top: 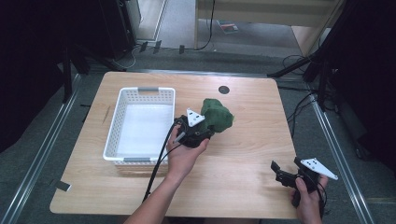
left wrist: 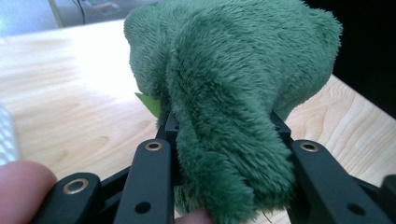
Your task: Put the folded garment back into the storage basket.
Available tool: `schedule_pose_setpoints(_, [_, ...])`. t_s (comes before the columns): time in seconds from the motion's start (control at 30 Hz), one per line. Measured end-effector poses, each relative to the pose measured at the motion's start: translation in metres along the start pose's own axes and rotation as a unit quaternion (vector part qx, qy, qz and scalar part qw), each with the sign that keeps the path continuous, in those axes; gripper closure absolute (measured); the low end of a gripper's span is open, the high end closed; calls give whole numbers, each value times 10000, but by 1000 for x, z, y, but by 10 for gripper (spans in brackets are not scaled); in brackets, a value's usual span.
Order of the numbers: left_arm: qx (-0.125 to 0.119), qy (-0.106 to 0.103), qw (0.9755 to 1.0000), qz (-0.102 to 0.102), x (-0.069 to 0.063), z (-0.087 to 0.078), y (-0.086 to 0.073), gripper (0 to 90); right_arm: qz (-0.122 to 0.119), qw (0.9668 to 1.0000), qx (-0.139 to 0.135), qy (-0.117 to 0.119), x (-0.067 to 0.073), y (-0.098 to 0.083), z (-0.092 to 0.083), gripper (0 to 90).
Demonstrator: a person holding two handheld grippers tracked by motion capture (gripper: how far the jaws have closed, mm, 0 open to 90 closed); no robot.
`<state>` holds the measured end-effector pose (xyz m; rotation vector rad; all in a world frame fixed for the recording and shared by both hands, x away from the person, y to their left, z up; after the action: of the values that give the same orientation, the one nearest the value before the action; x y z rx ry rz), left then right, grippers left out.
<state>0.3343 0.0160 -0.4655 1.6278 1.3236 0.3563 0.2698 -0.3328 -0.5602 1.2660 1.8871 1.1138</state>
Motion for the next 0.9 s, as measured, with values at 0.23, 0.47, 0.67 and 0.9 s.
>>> schedule_pose_setpoints(0.23, [-196, -6, 9998, -94, 14, -22, 11, 655, 5, 10000, 8, -20, 0, 0, 0, 1])
schedule_pose_setpoints(0.47, [-329, 33, 9992, -206, 27, -37, 16, 654, 6, 10000, 6, -7, 0, 0, 0, 1])
schedule_pose_setpoints(0.67, [-452, 138, 9986, -247, 41, -51, 20, 655, -13, 10000, 5, -11, 0, 0, 0, 1])
schedule_pose_setpoints(0.9, [-595, 302, 9971, -361, 61, -68, 25, 654, -17, 10000, 7, -17, 0, 0, 0, 1])
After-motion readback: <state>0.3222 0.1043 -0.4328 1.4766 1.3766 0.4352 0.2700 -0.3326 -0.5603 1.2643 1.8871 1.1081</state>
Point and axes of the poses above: each handheld gripper's, and its own axes: z roughly forward along the jaws, y roughly out of its top, x roughly to its left, the point moved 3 cm from there along z, roughly forward along the jaws, and after that the axes turned 13 degrees about -z, right-handed, at the moved point
